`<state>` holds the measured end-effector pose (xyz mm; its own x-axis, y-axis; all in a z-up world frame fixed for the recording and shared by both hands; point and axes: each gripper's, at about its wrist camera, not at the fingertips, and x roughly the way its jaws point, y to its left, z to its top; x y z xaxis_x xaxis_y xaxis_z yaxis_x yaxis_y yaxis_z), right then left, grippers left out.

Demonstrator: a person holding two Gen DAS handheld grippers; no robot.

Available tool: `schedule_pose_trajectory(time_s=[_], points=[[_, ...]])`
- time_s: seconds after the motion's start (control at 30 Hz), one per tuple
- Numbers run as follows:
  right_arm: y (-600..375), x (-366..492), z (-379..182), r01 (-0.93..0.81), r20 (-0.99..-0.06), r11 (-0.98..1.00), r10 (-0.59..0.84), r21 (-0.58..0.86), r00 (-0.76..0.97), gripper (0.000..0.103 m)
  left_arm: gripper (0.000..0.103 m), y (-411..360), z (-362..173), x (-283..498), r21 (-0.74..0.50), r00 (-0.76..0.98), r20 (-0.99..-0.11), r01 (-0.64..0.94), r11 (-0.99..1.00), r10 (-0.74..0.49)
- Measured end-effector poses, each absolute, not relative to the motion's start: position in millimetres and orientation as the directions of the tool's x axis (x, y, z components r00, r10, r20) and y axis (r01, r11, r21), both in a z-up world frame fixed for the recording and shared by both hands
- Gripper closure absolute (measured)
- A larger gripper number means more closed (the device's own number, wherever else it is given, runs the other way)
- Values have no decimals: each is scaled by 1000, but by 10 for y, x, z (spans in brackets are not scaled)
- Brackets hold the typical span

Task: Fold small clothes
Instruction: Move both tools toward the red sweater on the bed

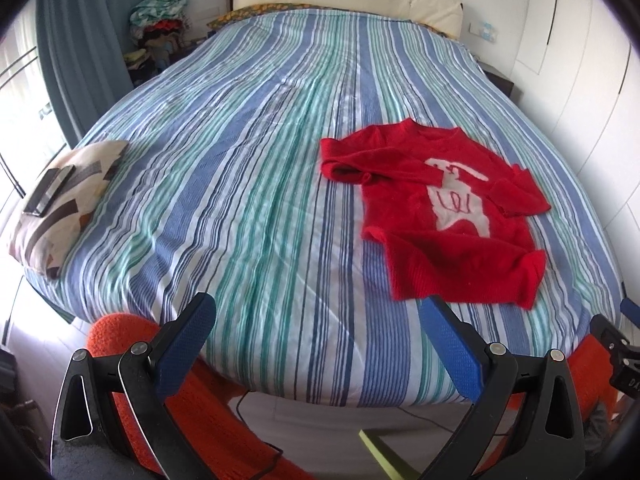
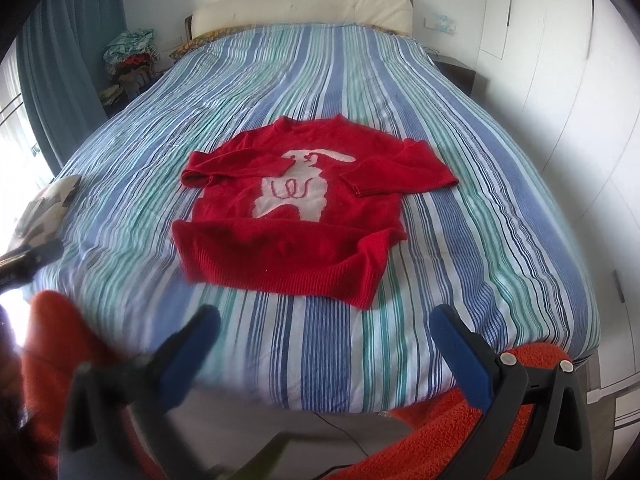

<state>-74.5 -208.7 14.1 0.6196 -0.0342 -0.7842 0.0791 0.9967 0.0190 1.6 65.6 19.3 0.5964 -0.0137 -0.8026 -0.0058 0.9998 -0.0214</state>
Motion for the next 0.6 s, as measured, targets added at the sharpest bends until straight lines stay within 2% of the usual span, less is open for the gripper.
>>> schedule_pose_trajectory(time_s=[0.6], points=[[-2053, -695, 128, 70, -786, 997, -32, 15, 617, 0, 1, 479, 187, 84, -36, 575, -817, 16, 999, -39]])
